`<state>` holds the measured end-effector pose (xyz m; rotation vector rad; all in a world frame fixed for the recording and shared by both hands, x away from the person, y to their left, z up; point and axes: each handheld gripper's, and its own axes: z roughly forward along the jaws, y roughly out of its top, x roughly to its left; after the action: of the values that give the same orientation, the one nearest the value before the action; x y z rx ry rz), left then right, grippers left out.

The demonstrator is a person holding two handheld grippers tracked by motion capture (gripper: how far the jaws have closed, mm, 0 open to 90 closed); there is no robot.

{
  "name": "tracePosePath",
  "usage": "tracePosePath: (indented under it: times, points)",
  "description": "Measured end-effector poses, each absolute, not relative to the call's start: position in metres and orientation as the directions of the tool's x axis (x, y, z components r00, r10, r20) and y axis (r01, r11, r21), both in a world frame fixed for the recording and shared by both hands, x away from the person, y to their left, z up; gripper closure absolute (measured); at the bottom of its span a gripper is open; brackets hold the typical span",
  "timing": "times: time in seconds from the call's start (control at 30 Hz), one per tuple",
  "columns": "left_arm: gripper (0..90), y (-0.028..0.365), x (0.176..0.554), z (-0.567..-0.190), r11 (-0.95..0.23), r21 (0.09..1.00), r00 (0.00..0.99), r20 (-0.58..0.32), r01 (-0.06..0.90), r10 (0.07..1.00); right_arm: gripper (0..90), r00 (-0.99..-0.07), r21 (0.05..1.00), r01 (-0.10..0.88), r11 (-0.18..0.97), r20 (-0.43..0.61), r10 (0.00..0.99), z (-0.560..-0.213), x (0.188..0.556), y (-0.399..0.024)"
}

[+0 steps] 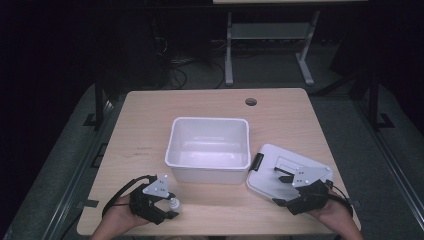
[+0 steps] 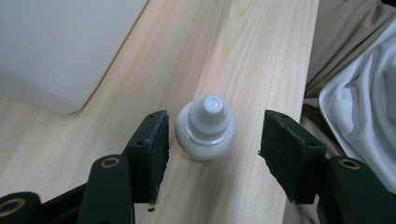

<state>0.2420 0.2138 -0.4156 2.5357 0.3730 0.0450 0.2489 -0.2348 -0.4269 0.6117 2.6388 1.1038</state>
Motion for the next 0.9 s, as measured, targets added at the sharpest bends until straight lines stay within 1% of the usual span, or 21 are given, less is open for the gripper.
tracePosePath:
  times: [0.2,0.3,0.47,0.9]
  points:
    - [43.1,0.2103,0.2439,-0.4159,-0.804,0.539,0.961,-0.046,0.253,0.271,27.6,-0.892,0.718,0.29,0.633,-0.037,0.451,-0.4277,0.2491,-0.2339]
    - [47.4,0.2086,0.245,-0.4167,-0.809,0.534,0.963,-0.039,0.246,0.266,27.6,-0.892,0.718,0.29,0.633,-0.036,0.45,-0.4281,0.2495,-0.234]
    - [50.2,0.2049,0.2453,-0.4185,-0.817,0.526,0.965,-0.027,0.237,0.262,27.6,-0.892,0.72,0.291,0.63,-0.033,0.45,-0.4277,0.2497,-0.2348]
    - [57.9,0.2035,0.2492,-0.4197,-0.822,0.517,0.964,-0.03,0.24,0.263,27.6,-0.893,0.72,0.289,0.631,-0.035,0.449,-0.4274,0.2494,-0.2352]
